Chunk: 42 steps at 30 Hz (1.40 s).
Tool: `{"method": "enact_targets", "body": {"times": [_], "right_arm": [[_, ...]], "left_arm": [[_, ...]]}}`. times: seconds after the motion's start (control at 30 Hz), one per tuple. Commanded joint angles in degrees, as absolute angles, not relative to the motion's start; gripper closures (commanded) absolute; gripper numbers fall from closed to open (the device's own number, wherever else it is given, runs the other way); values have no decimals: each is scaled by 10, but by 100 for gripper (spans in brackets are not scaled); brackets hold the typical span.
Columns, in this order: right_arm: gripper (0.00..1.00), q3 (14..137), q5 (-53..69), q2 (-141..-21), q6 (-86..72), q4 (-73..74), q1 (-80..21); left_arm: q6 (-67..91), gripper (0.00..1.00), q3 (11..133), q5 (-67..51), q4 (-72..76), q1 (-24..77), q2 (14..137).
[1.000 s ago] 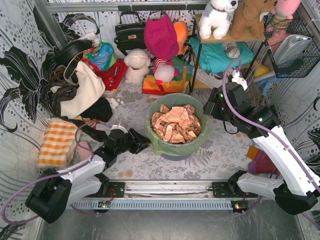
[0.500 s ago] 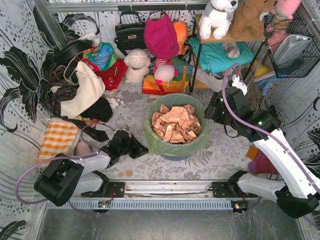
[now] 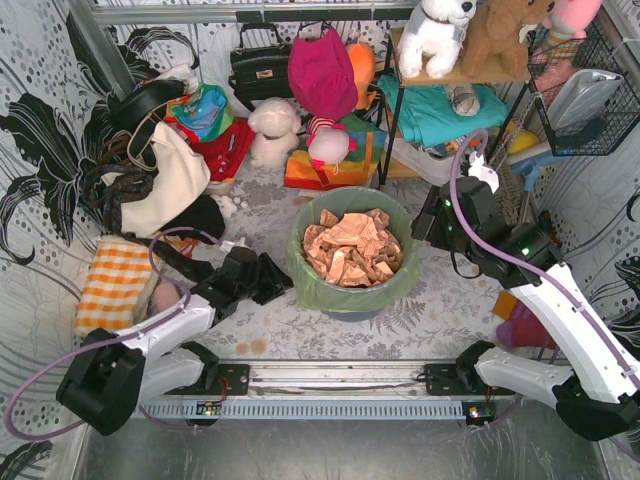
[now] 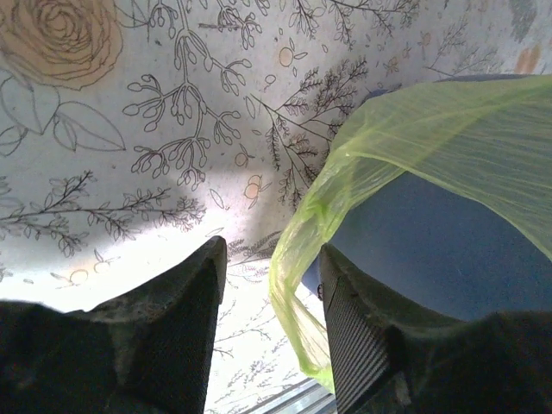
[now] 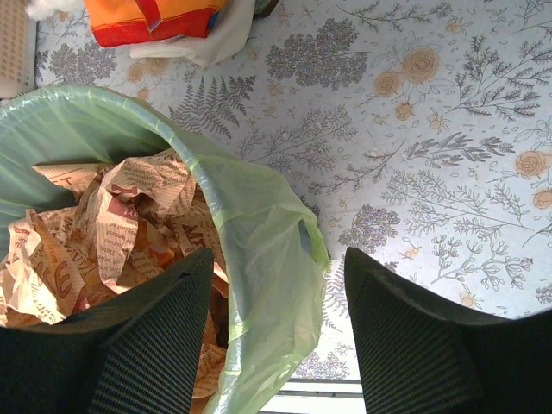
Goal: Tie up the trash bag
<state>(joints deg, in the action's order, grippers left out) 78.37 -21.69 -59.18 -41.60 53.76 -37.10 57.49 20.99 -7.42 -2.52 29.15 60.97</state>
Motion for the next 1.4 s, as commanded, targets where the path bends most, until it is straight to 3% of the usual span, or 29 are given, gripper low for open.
{"method": "enact_targets", "body": {"times": [0.0, 0.37, 0.6, 0.8, 0.97, 1.13, 1.37], "right_arm": [[38, 773, -229, -575, -428, 531, -368], [38, 767, -229, -563, -430, 536, -369], [38, 752, -229, -555, -429, 529, -369], [35, 747, -252, -555, -426, 541, -368], [34, 761, -299, -567, -414, 578, -367], [34, 743, -301, -560, -395, 576, -344], [34, 739, -234, -534, -355, 521, -295]], "left_arm": [[548, 43, 230, -97, 38, 289, 650], [571, 41, 213, -216, 219, 289, 783], [524, 61, 253, -140, 89, 291, 789], [475, 71, 287, -87, -4, 291, 774], [455, 89, 300, -46, -64, 292, 746], [455, 97, 308, -44, -78, 291, 712], [454, 100, 319, -57, -77, 292, 692]]}}
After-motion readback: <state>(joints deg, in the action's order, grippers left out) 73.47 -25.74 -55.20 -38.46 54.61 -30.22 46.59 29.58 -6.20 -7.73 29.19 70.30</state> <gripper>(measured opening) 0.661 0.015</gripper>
